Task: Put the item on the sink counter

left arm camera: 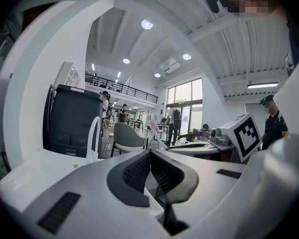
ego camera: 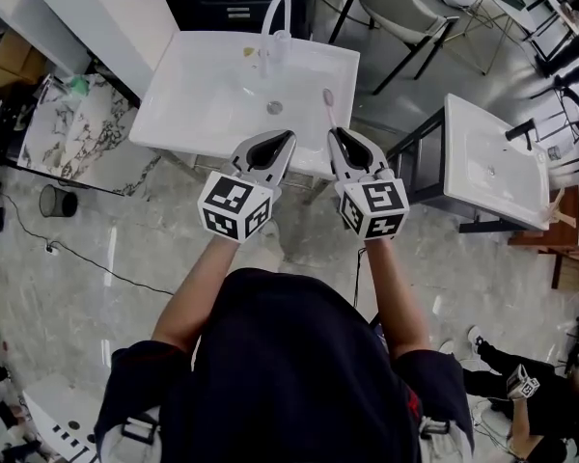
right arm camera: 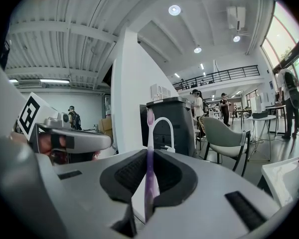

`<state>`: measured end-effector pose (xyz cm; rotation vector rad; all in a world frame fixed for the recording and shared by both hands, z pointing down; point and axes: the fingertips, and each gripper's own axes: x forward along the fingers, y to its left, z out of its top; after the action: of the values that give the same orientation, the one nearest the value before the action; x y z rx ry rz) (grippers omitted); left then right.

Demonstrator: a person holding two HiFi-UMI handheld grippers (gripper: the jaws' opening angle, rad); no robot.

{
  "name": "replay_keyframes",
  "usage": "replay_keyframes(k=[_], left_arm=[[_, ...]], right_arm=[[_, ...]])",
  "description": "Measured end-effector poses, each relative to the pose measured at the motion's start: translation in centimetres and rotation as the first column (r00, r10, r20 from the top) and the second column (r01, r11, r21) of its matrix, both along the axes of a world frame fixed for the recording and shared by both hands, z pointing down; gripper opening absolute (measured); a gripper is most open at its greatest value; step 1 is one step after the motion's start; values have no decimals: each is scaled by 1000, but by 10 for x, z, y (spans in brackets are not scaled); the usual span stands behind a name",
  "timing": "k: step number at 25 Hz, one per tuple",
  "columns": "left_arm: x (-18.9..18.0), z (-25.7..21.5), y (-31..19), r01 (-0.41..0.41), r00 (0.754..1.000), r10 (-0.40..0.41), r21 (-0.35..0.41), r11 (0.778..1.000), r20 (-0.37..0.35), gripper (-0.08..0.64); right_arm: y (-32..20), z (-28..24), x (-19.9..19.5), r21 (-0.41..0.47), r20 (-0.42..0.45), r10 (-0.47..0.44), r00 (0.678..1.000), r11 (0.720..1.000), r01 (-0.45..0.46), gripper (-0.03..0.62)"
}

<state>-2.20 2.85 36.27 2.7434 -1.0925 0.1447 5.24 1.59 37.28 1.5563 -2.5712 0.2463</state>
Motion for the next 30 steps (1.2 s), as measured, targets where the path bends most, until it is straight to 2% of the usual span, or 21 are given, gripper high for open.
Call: replay_keyframes(k=[9,30], left_arm=[[-11,1,-44,-24,1000,24,-26,999,-6,15],[-30,-1,-132,-66,997,64,-31,997,-52,15]], right_arm=[[-44,2,-12,-30,-10,18,1000,999,-19,60],[-124,2,-32,-44,-46,60,997,997,-62,60]])
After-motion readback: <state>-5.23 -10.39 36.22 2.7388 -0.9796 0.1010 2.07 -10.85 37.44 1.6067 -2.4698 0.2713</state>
